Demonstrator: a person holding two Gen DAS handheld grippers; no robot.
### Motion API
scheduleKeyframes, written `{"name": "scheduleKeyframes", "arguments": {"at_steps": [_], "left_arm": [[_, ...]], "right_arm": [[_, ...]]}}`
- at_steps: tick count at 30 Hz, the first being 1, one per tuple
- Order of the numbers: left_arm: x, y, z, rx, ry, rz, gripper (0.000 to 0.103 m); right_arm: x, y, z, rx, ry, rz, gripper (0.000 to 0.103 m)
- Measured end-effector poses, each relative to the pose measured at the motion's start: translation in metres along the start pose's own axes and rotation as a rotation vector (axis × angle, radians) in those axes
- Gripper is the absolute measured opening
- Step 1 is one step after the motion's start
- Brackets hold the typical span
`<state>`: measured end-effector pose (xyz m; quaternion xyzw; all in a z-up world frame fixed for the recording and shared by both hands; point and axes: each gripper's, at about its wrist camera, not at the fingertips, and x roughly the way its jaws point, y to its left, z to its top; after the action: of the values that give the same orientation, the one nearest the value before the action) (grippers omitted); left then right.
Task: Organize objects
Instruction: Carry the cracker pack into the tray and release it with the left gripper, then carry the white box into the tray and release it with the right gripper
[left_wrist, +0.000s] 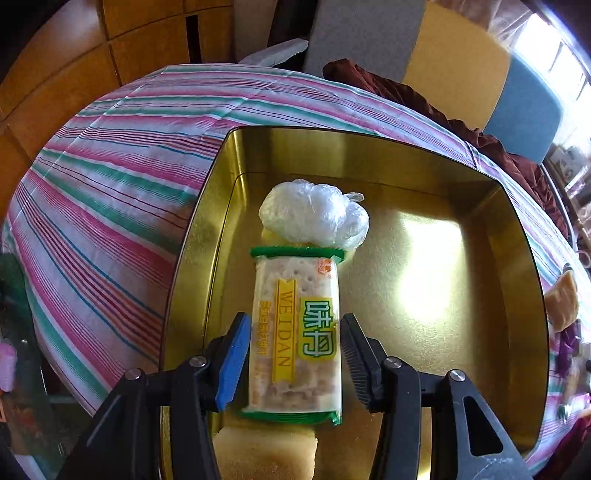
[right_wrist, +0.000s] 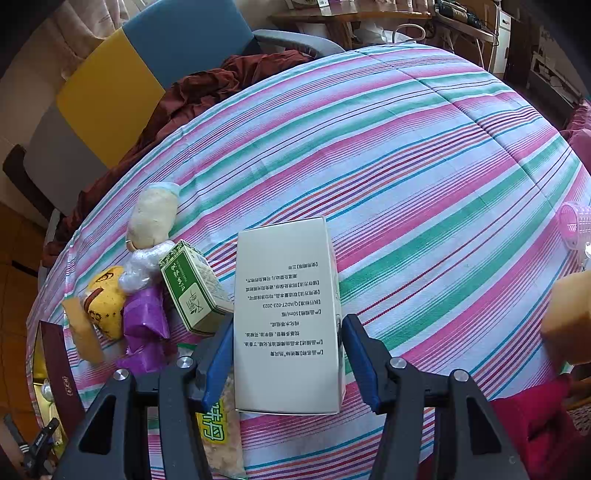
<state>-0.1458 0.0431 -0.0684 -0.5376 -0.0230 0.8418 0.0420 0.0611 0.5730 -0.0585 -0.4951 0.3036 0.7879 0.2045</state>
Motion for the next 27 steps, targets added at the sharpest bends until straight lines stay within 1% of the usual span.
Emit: {"name": "scheduleKeyframes", "arguments": {"at_steps": [4, 9, 11, 13, 15, 17, 19, 22, 24, 27], "left_arm": [[-0.001, -0.002, 0.001, 0.006, -0.01, 0.01, 0.051], [-0.023, -0.003, -0.007, 0.016, -0.066, 0.009, 0.051], [-0.034, 0.001, -0.011, 0.0, -0.09, -0.015, 0.051], [-0.047, 0.007, -0.016, -0.011, -0.12, -0.026, 0.051], [-0.055, 0.012, -0.022, -0.015, -0.136, -0.034, 0.051], [-0.062, 0.021, -0.026, -0.024, -0.148, -0.042, 0.051], [-0.065, 0.029, -0.029, -0.034, -0.153, -0.049, 0.051], [-0.072, 0.038, -0.036, -0.034, -0.17, -0.052, 0.051], [-0.076, 0.043, -0.042, -0.038, -0.186, -0.05, 0.051], [-0.08, 0.049, -0.051, -0.053, -0.192, -0.063, 0.054]], "right_arm": [[0.0, 0.0, 0.0, 0.0, 0.0, -0.001, 0.058], [-0.003, 0.0, -0.001, -0.006, -0.013, -0.018, 0.056], [-0.012, -0.001, -0.001, 0.0, -0.053, -0.022, 0.052], [-0.026, -0.004, -0.001, 0.008, -0.109, -0.019, 0.051], [-0.038, 0.0, -0.003, -0.012, -0.148, -0.024, 0.051], [-0.05, 0.007, -0.007, -0.048, -0.183, -0.061, 0.05], [-0.058, 0.011, -0.007, -0.056, -0.198, -0.085, 0.05], [-0.075, 0.019, -0.009, -0.054, -0.209, -0.038, 0.05], [-0.089, 0.042, -0.013, -0.093, -0.224, -0.002, 0.05], [-0.106, 0.094, -0.024, -0.192, -0.213, 0.116, 0.05]]}}
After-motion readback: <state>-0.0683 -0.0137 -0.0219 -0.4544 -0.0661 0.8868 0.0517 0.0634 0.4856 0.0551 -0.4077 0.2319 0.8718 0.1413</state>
